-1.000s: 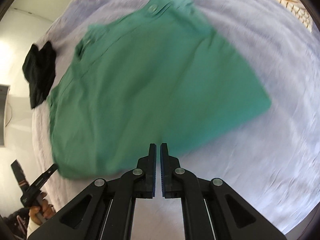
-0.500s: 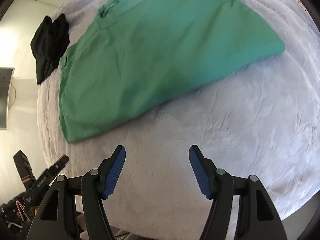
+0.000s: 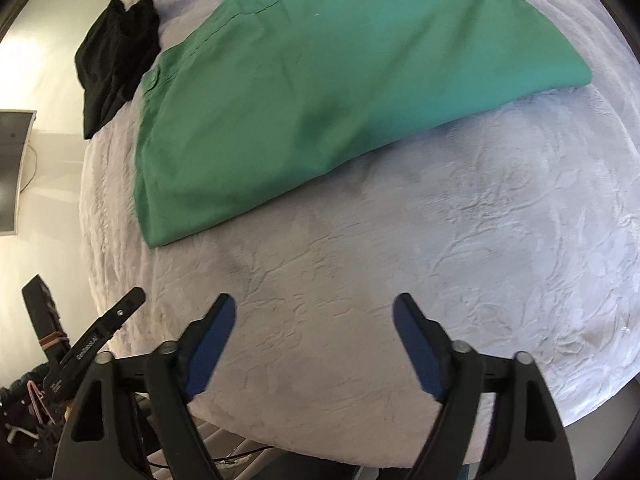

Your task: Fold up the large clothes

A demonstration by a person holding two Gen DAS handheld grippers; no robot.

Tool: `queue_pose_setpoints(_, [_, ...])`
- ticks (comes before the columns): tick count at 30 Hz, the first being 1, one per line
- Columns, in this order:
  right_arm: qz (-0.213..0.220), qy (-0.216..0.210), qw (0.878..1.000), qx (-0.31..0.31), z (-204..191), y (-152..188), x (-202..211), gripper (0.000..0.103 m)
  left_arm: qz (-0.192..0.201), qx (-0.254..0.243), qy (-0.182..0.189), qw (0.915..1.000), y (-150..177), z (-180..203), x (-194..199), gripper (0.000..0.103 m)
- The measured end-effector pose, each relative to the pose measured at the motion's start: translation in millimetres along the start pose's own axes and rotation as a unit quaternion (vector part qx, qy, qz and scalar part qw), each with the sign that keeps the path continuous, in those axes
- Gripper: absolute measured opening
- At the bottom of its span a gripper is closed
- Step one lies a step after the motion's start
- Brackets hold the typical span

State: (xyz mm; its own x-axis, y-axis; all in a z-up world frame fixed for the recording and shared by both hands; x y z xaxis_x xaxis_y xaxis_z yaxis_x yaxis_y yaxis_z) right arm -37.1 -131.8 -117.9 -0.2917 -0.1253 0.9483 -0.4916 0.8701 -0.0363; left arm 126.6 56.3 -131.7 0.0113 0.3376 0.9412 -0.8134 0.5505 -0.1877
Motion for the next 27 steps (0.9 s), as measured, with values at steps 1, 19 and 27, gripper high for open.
queue_pose_setpoints(1, [-0.003, -0.004, 1.0, 0.005, -3.6, 1.1, -1.3, 0.094, -0.001, 0.001, -0.002, 1.0, 0.3, -2.2, -1.8, 0.102])
queue_pose_setpoints(19, [-0.038, -0.067, 0.996, -0.04, -18.9, 23.2, -27.8, 0.103, -0.007, -0.015, -0.01, 0.9998, -3.9, -11.7, -1.2, 0.102])
queue_pose_setpoints(27, [-0.028, -0.076, 0.995, -0.054, -25.3, 23.5, -35.3, 0.103, -0.01, -0.017, -0.008, 0.9998, -3.1, -11.4, -1.5, 0.102])
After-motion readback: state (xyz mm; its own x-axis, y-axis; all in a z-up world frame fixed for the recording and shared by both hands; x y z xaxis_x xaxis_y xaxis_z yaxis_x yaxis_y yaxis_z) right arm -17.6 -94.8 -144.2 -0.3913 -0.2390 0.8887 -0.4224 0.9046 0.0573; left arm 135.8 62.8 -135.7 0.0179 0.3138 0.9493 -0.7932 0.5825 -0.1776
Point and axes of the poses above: each gripper's, at about its wrist camera, not at the fingertips, and x roughly against the way its jaws point, z to its right, y to its underside, the point moved 2 cm from there along -x, roughly the way its jaws point, and after that the axes turned 6 degrees about y, right-handed, at the moved point
